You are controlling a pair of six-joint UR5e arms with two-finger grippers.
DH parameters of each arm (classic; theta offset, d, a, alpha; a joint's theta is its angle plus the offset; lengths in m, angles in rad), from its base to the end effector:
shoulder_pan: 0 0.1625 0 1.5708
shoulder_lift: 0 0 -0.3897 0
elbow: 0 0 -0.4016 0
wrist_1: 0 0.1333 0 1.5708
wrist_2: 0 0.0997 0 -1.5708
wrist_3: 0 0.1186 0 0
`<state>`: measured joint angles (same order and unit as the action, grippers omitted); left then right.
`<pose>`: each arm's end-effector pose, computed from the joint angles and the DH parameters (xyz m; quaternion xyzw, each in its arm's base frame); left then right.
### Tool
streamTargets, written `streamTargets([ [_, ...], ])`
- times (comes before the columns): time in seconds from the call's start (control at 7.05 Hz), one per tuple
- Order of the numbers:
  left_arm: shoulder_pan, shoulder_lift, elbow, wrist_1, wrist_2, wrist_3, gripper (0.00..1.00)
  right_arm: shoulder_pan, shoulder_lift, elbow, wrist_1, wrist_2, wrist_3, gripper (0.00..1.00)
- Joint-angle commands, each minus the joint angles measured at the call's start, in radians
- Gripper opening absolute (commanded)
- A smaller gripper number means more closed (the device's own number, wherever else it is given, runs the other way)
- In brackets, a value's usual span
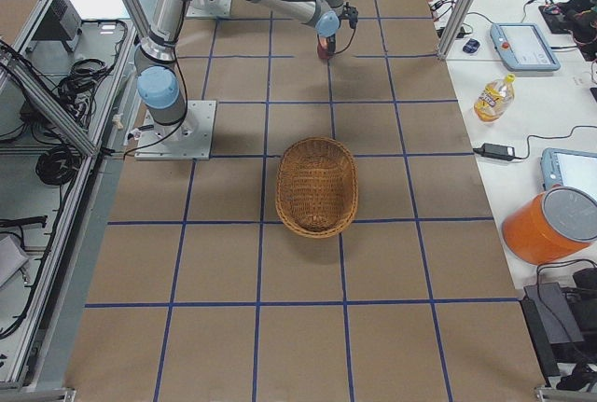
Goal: Put all apples into basket
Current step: 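Drop the red apple into the basket with the right gripper while the left lifts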
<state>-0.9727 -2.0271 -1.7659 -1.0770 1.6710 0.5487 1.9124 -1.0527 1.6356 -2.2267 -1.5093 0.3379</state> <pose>0.2212 -0.5403 0.1366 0.0206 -0.9954 -0.0931 0.0007 0.3456 -0.5525 0.1692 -0.0030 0.9989 -0.0242 0.0411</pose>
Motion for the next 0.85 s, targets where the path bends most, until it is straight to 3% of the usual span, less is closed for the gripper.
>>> streamTargets([
  [0.0, 0.012, -0.002, -0.004, -0.006, -0.031, -0.003, 1.0, -0.198, -0.163, 0.012, 0.12, -0.006, -0.137, 0.19],
  [0.14, 0.023, -0.004, -0.015, -0.012, -0.048, -0.003, 0.97, -0.343, -0.231, 0.035, 0.196, -0.008, -0.378, 0.2],
  [0.28, 0.031, -0.001, -0.03, 0.002, -0.043, 0.007, 0.57, -0.486, -0.257, 0.061, 0.205, 0.004, -0.569, 0.2],
  [0.43, 0.031, -0.001, -0.03, 0.002, -0.046, 0.01, 0.33, -0.609, -0.268, 0.07, 0.205, 0.0, -0.683, 0.2],
  [0.57, 0.031, 0.007, -0.029, 0.002, -0.05, 0.014, 0.0, -0.722, -0.265, 0.07, 0.22, -0.008, -0.773, 0.2],
  [0.71, 0.017, 0.037, -0.009, -0.021, -0.048, 0.005, 0.0, -0.837, -0.254, 0.07, 0.225, -0.008, -0.932, 0.2],
])
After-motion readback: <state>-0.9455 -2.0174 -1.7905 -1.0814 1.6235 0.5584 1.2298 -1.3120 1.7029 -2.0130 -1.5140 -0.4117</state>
